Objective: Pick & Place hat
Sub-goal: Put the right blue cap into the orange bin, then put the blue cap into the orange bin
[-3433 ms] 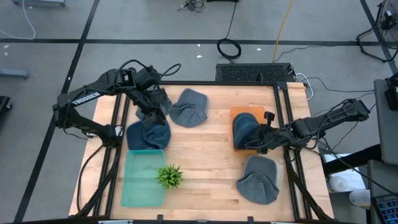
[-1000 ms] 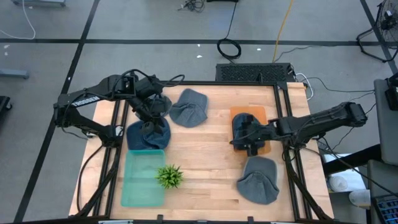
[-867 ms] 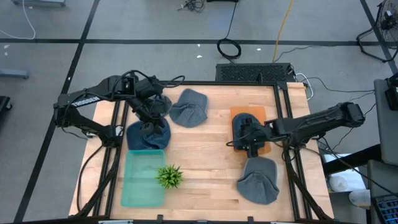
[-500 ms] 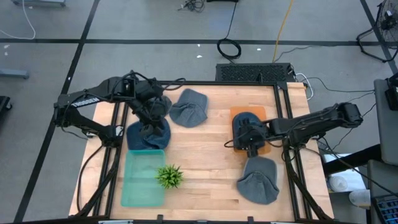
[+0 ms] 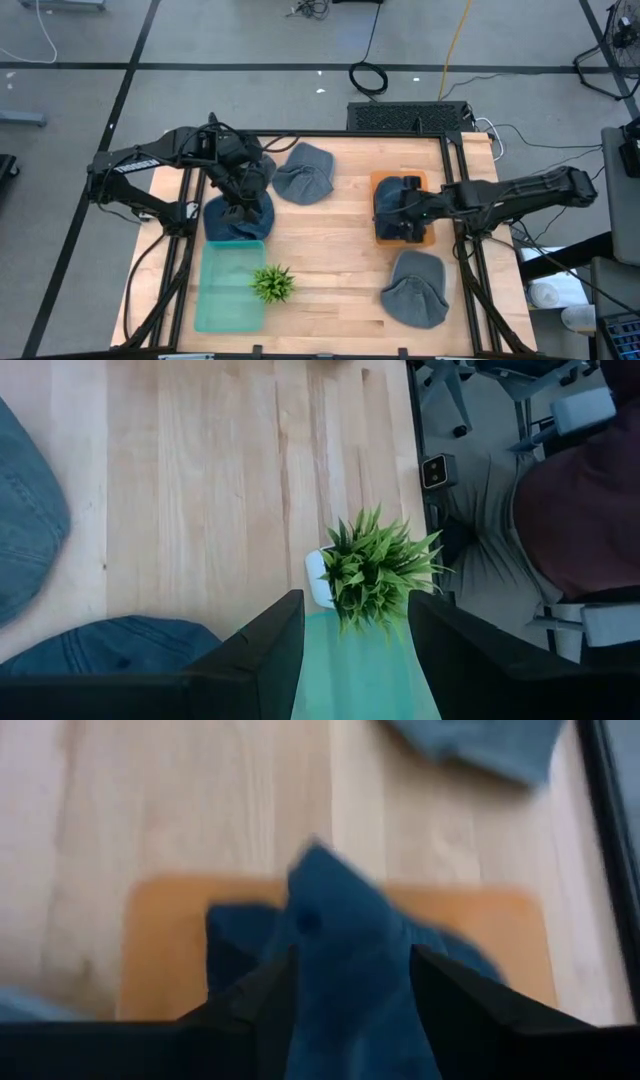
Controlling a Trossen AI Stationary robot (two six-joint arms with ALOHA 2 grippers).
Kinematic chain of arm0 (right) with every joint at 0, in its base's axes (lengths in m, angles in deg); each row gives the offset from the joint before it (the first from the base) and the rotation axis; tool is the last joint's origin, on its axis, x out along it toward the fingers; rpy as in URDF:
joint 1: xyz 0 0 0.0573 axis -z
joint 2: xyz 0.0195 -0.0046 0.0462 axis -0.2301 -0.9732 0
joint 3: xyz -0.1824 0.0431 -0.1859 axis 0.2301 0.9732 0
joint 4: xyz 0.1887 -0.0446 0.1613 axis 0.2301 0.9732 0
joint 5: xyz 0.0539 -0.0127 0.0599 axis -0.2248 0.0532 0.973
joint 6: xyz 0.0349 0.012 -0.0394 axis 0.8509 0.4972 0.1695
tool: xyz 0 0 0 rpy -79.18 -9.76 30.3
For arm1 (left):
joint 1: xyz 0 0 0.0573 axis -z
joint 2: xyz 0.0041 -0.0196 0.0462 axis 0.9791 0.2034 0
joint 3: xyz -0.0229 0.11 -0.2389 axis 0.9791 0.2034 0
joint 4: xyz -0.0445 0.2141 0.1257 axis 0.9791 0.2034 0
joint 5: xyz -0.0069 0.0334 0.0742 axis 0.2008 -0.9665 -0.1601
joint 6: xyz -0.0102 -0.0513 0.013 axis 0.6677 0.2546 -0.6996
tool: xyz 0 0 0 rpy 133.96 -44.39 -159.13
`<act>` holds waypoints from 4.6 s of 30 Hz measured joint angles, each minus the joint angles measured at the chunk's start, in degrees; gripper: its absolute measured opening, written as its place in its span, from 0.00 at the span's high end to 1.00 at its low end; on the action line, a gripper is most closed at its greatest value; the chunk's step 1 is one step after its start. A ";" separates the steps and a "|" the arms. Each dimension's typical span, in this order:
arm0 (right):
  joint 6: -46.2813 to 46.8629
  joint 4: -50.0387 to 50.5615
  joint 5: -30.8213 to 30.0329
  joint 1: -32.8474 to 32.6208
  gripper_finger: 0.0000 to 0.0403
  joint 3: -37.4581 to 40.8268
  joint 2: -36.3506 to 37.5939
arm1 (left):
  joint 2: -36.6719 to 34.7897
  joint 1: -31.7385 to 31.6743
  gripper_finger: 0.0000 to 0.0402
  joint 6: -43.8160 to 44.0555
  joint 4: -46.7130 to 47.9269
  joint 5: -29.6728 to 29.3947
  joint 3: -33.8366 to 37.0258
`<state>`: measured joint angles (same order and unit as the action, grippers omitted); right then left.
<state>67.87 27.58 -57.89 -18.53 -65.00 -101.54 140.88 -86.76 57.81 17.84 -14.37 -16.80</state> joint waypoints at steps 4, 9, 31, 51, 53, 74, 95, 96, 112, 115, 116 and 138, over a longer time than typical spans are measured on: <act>2.77 4.20 -2.22 0.69 0.60 0.04 -0.31 | 0.00 0.00 0.54 -0.39 -0.02 -0.15 0.00; 1.75 -3.62 -9.14 0.66 0.71 0.04 -0.20 | 0.00 0.00 0.54 -0.37 -0.05 -0.21 -0.01; 0.80 -3.12 3.32 1.83 1.00 0.02 -12.35 | -0.01 -0.04 0.54 0.75 -0.22 -0.61 0.00; -3.51 -3.39 6.12 2.74 1.00 -2.66 -6.79 | 0.00 0.00 0.54 0.74 -0.47 -0.63 0.00; -3.91 -4.64 5.33 2.38 1.00 -3.04 -4.66 | 0.00 0.00 0.54 0.73 -0.40 -0.63 -0.01; -10.38 -43.88 0.26 -1.25 0.38 -3.10 -2.38 | 0.00 0.02 0.54 9.32 7.55 -23.83 0.00; -7.65 -51.62 7.77 3.03 0.15 -5.54 -9.78 | 0.55 -5.39 0.23 20.65 16.62 -36.46 17.00; -8.26 -49.24 7.59 3.80 0.15 -6.74 -9.98 | 0.43 -5.67 0.22 20.71 16.69 -36.48 18.31; -10.67 -33.09 10.93 7.78 0.15 -15.85 -18.36 | 0.04 -12.69 0.29 25.24 5.59 -40.95 34.35; -10.97 -32.76 10.94 7.78 0.15 -15.85 -19.05 | 0.04 -15.00 0.31 22.82 1.96 -40.91 36.32; -11.02 -32.70 10.99 7.78 0.15 -15.85 -19.15 | 0.04 -16.01 0.31 21.89 1.17 -40.87 36.80; -10.55 -32.09 15.19 7.38 0.15 -15.85 -19.19 | 14.51 -26.93 0.31 6.18 -6.80 -32.98 38.66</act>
<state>57.32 -4.51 -42.70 -11.15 -80.85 -120.73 155.39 -113.68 64.00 11.04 -47.35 21.86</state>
